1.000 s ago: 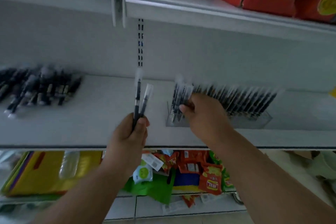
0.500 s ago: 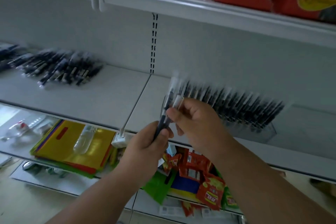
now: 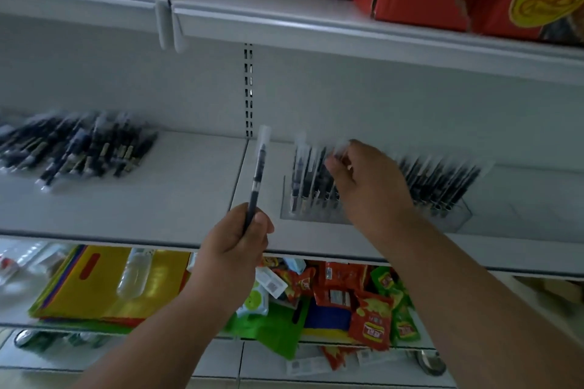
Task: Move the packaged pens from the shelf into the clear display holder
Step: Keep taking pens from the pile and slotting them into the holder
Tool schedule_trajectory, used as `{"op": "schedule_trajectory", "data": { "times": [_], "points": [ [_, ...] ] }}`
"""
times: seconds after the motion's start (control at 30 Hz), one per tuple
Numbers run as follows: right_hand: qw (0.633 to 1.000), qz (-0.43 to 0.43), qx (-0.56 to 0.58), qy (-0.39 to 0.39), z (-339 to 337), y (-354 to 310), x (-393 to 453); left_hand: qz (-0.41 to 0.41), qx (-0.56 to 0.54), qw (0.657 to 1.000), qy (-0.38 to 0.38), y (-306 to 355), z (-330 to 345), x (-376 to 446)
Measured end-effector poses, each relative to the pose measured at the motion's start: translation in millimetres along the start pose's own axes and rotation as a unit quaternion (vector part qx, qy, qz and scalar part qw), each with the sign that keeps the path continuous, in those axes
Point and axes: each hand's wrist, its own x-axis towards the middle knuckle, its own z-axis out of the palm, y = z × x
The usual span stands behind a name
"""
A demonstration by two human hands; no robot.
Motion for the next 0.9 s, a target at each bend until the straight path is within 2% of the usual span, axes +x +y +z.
{"op": "schedule_trajectory", "data": {
  "times": [0.07,0.23,0.33,0.47,0.57,0.67,0.77,0.83,0.9],
  "points": [
    [0.997,0.031,-0.053,-0.046,9,-8,-1,-0.003,0.013,1.000,-0.012,0,-9,3],
    [0.992,0.085,-0.096,-0.001,17,-21,-7,-0.014,0.011,0.999,-0.044,-4,-25,8],
    [0.990,0.093,-0.106,-0.003,16,-22,-6,-0.011,0.029,0.998,-0.054,-6,-26,11],
    [0.984,0.093,-0.142,-0.058,16,-24,-1,-0.001,0.039,0.996,-0.083,-5,-22,10],
    [0.985,0.094,-0.132,-0.054,16,-23,0,0.006,0.035,0.996,-0.088,-2,-19,9],
    [0.990,0.103,-0.098,-0.020,21,-16,-8,0.010,0.038,0.996,-0.083,-1,-17,7],
    [0.993,0.092,-0.041,0.061,22,-9,-22,0.007,0.027,0.996,-0.081,-1,-15,7],
    [0.994,0.045,0.033,0.095,16,-12,-29,0.006,0.023,0.997,-0.080,1,-11,8],
    [0.984,0.015,0.163,0.072,7,-23,-30,0.017,0.044,0.995,-0.093,3,-2,7]
  ]
}}
